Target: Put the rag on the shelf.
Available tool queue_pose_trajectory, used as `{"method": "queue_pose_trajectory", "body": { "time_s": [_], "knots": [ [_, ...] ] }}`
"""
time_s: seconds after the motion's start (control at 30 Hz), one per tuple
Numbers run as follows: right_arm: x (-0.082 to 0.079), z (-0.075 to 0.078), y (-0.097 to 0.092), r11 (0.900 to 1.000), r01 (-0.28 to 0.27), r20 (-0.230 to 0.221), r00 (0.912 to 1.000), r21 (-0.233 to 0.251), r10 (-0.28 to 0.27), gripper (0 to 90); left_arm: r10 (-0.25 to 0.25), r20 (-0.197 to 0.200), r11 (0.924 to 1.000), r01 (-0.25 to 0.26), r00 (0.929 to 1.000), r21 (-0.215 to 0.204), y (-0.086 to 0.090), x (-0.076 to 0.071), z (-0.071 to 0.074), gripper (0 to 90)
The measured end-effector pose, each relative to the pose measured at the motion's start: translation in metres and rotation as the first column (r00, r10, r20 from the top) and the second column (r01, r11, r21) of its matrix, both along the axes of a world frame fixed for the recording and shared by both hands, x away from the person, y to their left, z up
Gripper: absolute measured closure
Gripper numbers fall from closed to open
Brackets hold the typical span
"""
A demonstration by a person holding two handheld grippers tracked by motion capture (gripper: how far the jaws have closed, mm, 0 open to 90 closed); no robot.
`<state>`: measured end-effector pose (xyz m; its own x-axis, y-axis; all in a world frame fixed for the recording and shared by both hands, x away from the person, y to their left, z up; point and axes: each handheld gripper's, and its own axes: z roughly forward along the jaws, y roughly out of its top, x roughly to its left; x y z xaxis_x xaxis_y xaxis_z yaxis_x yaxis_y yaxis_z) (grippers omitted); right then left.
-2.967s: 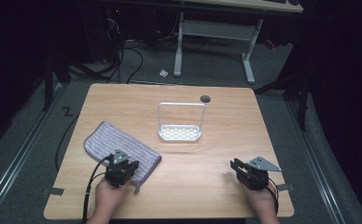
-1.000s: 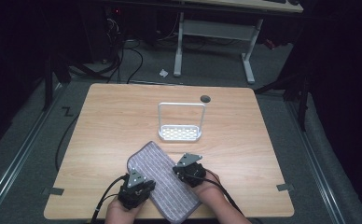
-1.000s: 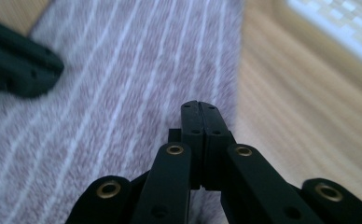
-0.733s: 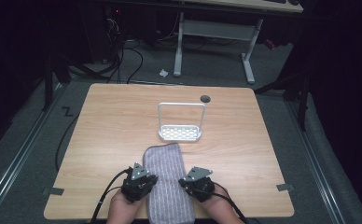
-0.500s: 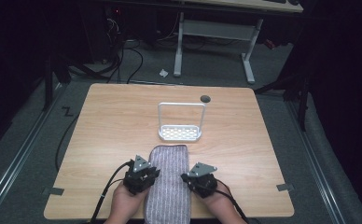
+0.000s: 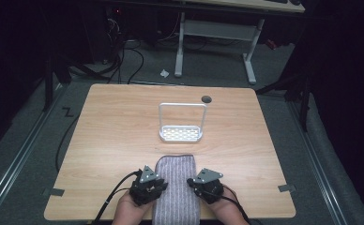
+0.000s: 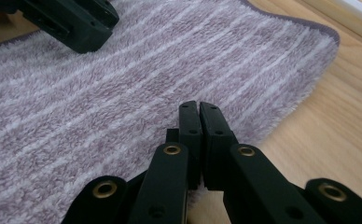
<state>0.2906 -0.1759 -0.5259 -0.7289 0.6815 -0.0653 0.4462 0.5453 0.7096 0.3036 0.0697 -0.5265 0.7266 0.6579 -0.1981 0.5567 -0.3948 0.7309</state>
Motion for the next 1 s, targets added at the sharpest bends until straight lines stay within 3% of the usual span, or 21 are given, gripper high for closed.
{"method": "queue_pose_trajectory", "body": {
  "time_s": [0.07, 0.13, 0.2, 0.23, 0.37, 0.43, 0.5, 0.6, 0.67, 0.77, 0.9, 1.0],
  "knots": [
    [-0.001, 0.000, -0.002, 1.0000, 0.005, -0.004, 1.0000, 0.007, -0.005, 88.2, 0.018, 0.004, 0.9998, -0.018, 0.9998, -0.007, 0.002, 0.003, 0.002, 67.7],
    [0.001, -0.001, -0.003, 0.9998, 0.003, -0.007, 1.0000, 0.018, -0.003, 88.2, 0.105, 0.015, 0.9936, -0.104, 0.9944, -0.043, 0.010, 0.021, 0.007, 63.3],
    [0.001, -0.001, -0.002, 0.9999, 0.000, -0.001, 1.0000, 0.013, 0.000, 88.1, 0.126, 0.023, 0.9912, -0.125, 0.9917, -0.044, 0.011, 0.028, 0.008, 59.1],
    [0.001, -0.001, -0.002, 0.9999, -0.004, 0.005, 1.0000, 0.012, 0.004, 87.9, 0.159, 0.034, 0.9865, -0.158, 0.9866, -0.043, 0.010, 0.042, 0.008, 56.2],
    [0.002, -0.002, -0.004, 0.9998, -0.006, 0.001, 1.0000, 0.020, 0.006, 87.6, 0.171, 0.031, 0.9845, -0.170, 0.9848, -0.044, 0.002, 0.060, 0.004, 53.2],
    [0.001, -0.002, -0.003, 0.9998, -0.004, 0.001, 1.0000, 0.020, 0.004, 87.6, 0.171, 0.043, 0.9851, -0.170, 0.9843, -0.026, -0.003, 0.063, -0.001, 54.5],
    [0.001, -0.002, -0.003, 0.9998, -0.009, 0.009, 0.9999, 0.018, 0.008, 87.4, 0.179, 0.029, 0.9839, -0.179, 0.9834, -0.005, -0.005, 0.065, -0.006, 56.1],
    [0.001, -0.002, -0.004, 0.9998, -0.004, 0.007, 1.0000, 0.019, 0.004, 87.0, 0.175, 0.052, 0.9845, -0.174, 0.9832, -0.024, -0.006, 0.062, -0.009, 60.6],
    [0.002, -0.001, -0.006, 0.9996, 0.005, -0.002, 1.0000, 0.027, -0.005, 85.4, 0.179, 0.020, 0.9826, -0.178, 0.9836, -0.051, -0.005, 0.062, -0.009, 66.0],
    [0.003, 0.001, -0.007, 0.9980, 0.024, -0.028, 0.9994, 0.058, -0.022, 79.4, 0.182, 0.003, 0.9816, -0.181, 0.9833, -0.059, -0.004, 0.063, -0.010, 73.3],
    [0.013, 0.012, -0.006, 0.9890, 0.094, 0.001, 0.9955, 0.115, -0.094, 70.5, 0.186, -0.029, 0.9780, -0.188, 0.9821, -0.090, -0.001, 0.066, -0.011, 78.0],
    [0.032, 0.019, -0.002, 0.9757, 0.180, 0.008, 0.9833, 0.125, -0.182, 63.8, 0.186, -0.029, 0.9781, -0.188, 0.9821, -0.090, -0.001, 0.066, -0.011, 78.1]
  ]
}}
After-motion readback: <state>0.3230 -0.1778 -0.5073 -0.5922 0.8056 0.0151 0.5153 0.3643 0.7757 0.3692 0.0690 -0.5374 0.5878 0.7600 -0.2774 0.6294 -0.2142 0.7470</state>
